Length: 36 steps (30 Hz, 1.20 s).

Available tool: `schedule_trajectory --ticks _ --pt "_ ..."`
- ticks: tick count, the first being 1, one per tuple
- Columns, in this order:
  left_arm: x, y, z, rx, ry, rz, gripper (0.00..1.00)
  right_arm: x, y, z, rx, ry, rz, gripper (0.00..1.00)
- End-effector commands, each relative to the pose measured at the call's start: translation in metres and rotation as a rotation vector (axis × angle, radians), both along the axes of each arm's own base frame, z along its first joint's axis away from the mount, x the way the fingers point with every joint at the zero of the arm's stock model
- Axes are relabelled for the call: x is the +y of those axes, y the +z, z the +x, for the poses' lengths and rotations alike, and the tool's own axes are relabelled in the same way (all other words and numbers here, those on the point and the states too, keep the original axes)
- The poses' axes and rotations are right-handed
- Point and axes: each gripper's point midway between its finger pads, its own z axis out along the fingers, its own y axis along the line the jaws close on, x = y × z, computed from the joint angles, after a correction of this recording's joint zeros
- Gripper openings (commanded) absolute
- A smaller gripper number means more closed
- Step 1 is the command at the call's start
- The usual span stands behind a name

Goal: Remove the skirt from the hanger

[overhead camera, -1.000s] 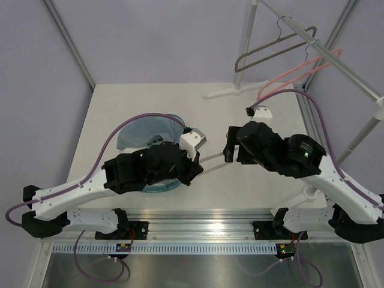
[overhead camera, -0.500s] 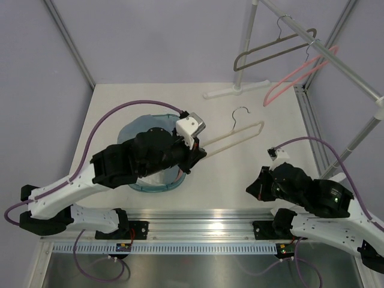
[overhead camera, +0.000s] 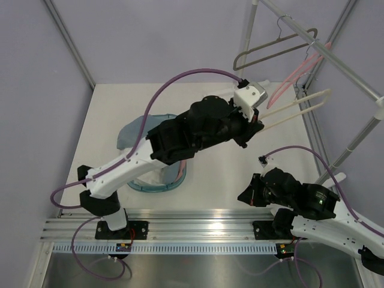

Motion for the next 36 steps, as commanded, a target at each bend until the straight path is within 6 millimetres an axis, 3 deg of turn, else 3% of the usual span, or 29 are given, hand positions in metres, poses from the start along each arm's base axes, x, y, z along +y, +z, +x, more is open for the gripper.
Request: schedule_trajectory --ticks 1,6,11,20,24,36 --pt "-0.025 0.029 0.007 -0.036 -0.023 -0.117 0.0 0.01 0.025 0.005 -0.035 -0.003 0.067 0.0" --pt "-0.053 0.037 0.02 -0.021 -0.041 -0.209 0.0 0.003 0.025 0.003 -0.033 -0.02 0.077 0.0" --pt "-0.068 0.048 0.034 0.043 -0.074 -0.326 0.0 0.001 0.02 0.001 -0.021 -0.034 0.094 0.0" --pt "-0.118 0.056 0.034 0.149 -0.196 -0.494 0.0 0.002 0.02 0.002 -0.02 -0.042 0.107 0.0" --pt "-0.133 0.046 0.04 0.179 -0.198 -0.52 0.0 0.0 0.021 0.001 -0.017 -0.049 0.114 0.0" --pt "-0.15 0.024 0.043 0.225 -0.21 -0.506 0.0 -0.006 0.022 -0.001 -0.024 -0.068 0.132 0.0"
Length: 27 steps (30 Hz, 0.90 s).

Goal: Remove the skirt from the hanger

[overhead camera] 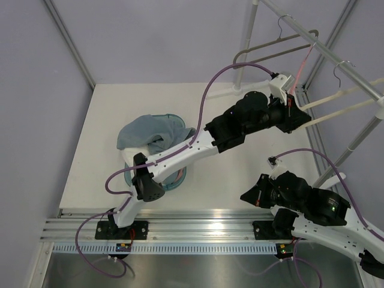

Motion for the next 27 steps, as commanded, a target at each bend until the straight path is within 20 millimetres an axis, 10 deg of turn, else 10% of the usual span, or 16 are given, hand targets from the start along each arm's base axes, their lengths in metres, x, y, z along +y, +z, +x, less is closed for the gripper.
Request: schedule_trajectory --ticks 1,8,13,20,27 --pt "0.009 0.056 -0.01 -0.047 -0.029 -0.151 0.02 0.0 0.0 0.003 -0.003 -0.021 0.008 0.0" --pt "0.034 0.063 -0.012 -0.11 0.005 -0.095 0.99 0.004 -0.004 0.004 0.005 -0.018 -0.001 0.0" --pt "0.062 0.084 -0.018 -0.16 0.0 -0.095 0.99 0.012 -0.008 0.008 0.008 -0.014 -0.005 0.03" --pt "0.128 0.118 -0.044 -0.24 0.018 -0.09 0.99 0.021 -0.009 0.022 -0.023 -0.031 -0.04 0.74" --pt "0.227 0.107 -0.07 -0.263 0.112 -0.033 0.99 0.029 0.001 0.049 -0.108 -0.081 -0.09 0.99"
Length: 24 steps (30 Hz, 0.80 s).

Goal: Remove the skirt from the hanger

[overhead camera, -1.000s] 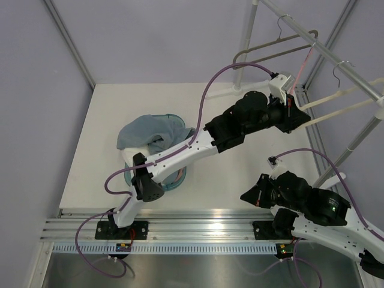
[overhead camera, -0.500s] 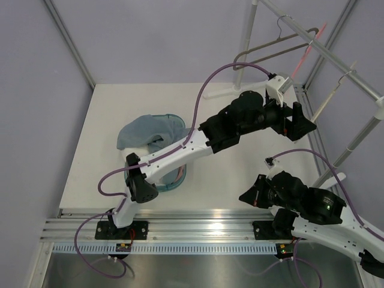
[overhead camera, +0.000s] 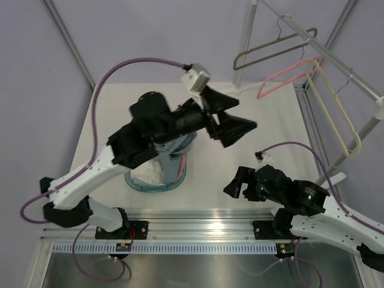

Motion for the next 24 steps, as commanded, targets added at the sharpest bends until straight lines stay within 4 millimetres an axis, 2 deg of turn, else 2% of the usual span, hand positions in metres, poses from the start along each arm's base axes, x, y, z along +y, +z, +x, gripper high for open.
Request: schedule_trajectory --ticks 1,2,3,4,5,6,7,8,11,12,14,15,19,22,24 --pt "0.052 -0.006 -0.003 -0.026 0.102 0.001 0.99 0.013 0.027 0.024 -0.126 -0.02 0.03 0.99" --pt "0.073 -0.027 -0.008 -0.01 0.128 0.024 0.99 0.018 0.028 0.029 -0.14 -0.021 0.027 0.99" --pt "0.085 -0.04 -0.008 0.008 0.157 0.039 0.99 0.021 0.028 0.032 -0.148 -0.017 0.026 1.0" --pt "0.1 -0.059 -0.002 0.038 0.222 0.071 0.99 0.024 0.028 0.034 -0.159 -0.008 0.021 0.99" --pt "0.119 -0.088 -0.006 0.08 0.251 0.1 0.99 0.03 0.028 0.038 -0.165 -0.006 0.02 1.0" --pt "0.13 -0.105 -0.006 0.109 0.28 0.123 0.99 0.033 0.028 0.041 -0.17 -0.009 0.019 0.99" --pt "0.144 -0.13 -0.002 0.153 0.34 0.168 0.99 0.035 0.028 0.042 -0.178 -0.003 0.014 0.99" --pt "0.16 -0.157 -0.006 0.183 0.36 0.195 0.99 0.042 0.029 0.046 -0.183 -0.001 0.017 1.0" --pt "0.184 -0.202 -0.014 0.289 0.399 0.216 0.99 0.05 0.027 0.051 -0.181 0.003 0.004 1.0" --pt "0.195 -0.225 -0.021 0.337 0.399 0.204 0.99 0.052 0.026 0.052 -0.178 0.0 0.005 0.99" --pt "0.202 -0.246 -0.03 0.385 0.382 0.187 0.99 0.054 0.022 0.054 -0.166 -0.01 -0.001 0.99" --pt "0.21 -0.262 -0.036 0.431 0.379 0.158 0.99 0.054 0.02 0.055 -0.162 -0.017 -0.002 0.99" --pt "0.221 -0.296 -0.05 0.551 0.347 0.07 0.99 0.051 0.013 0.057 -0.15 -0.058 0.005 0.99" --pt "0.224 -0.309 -0.056 0.614 0.318 -0.028 0.99 0.044 0.012 0.059 -0.162 -0.106 0.03 0.99" --pt "0.226 -0.309 -0.056 0.63 0.313 -0.081 0.99 0.039 0.015 0.059 -0.187 -0.131 0.076 1.0"
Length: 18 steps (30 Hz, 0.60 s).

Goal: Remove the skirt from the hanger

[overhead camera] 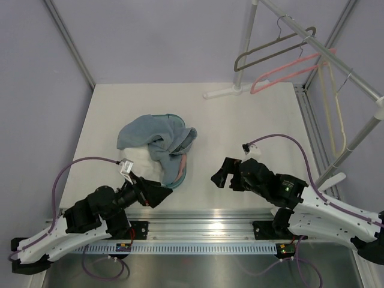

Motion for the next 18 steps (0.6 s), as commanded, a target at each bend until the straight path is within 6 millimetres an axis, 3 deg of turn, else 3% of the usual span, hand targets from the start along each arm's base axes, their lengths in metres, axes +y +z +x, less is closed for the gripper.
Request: schedule_trajectory --ticks 1,7,18 --pt "0.0 0.014 0.001 0.043 0.035 -0.186 0.99 -0.007 0.02 0.015 -0.089 -0.105 0.107 1.0" --pt "0.004 0.025 0.001 0.008 0.042 -0.287 0.99 -0.024 0.034 0.018 -0.187 -0.169 0.254 1.0" --pt "-0.007 -0.003 -0.007 0.105 -0.005 -0.316 0.99 -0.034 0.003 0.006 -0.165 -0.203 0.446 1.0"
